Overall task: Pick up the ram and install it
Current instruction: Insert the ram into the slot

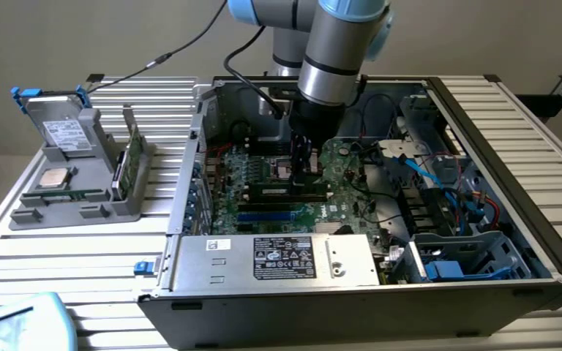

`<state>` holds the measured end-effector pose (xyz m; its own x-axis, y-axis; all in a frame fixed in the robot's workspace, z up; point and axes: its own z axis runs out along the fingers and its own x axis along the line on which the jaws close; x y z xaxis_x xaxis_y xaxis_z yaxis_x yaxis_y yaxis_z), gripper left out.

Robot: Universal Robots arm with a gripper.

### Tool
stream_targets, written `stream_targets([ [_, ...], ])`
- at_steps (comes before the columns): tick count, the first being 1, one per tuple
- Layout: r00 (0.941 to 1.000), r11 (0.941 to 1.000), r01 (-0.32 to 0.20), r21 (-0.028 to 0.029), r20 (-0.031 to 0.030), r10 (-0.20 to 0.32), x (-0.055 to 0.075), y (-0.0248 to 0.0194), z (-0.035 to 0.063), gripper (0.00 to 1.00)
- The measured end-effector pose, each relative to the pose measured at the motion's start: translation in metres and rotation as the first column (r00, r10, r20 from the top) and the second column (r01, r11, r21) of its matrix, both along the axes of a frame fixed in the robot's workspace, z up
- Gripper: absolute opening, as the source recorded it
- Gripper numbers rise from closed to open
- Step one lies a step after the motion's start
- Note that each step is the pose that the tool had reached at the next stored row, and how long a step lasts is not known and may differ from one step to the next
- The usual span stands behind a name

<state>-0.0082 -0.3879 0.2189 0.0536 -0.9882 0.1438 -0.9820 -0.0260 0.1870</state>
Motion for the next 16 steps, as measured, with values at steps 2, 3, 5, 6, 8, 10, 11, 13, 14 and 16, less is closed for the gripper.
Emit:
stream_targets([
  [2,1.0,1.0,0.0,-0.0003,-0.0001,0.0,0.0,0.0002,0.0,0.15],
  [3,1.0,1.0,0.001,-0.0004,0.0,-0.001,0.0,0.0003,-0.0002,0.15],
  [5,1.0,1.0,0.002,-0.0004,0.0003,-0.002,0.0,0.0006,-0.0004,0.15],
  [6,1.0,1.0,0.003,-0.0006,0.0004,-0.003,0.0,0.0007,-0.0005,0.15],
  [8,1.0,1.0,0.004,-0.0006,0.0006,-0.004,0.0,0.0007,-0.0007,0.15],
  [10,1.0,1.0,0.004,-0.0011,0.0007,-0.004,0.0,0.0008,-0.001,0.15],
  [11,1.0,1.0,0.004,-0.001,0.0008,-0.004,0.0,0.0008,-0.0012,0.15],
  [13,1.0,1.0,0.005,-0.0014,0.0009,-0.005,0.0,0.0008,-0.0014,0.15],
  [14,1.0,1.0,0.005,-0.0015,0.0009,-0.005,0.0,0.0008,-0.0015,0.15],
  [16,1.0,1.0,0.005,-0.0016,0.0009,-0.005,0.0,0.0008,-0.0018,0.15],
])
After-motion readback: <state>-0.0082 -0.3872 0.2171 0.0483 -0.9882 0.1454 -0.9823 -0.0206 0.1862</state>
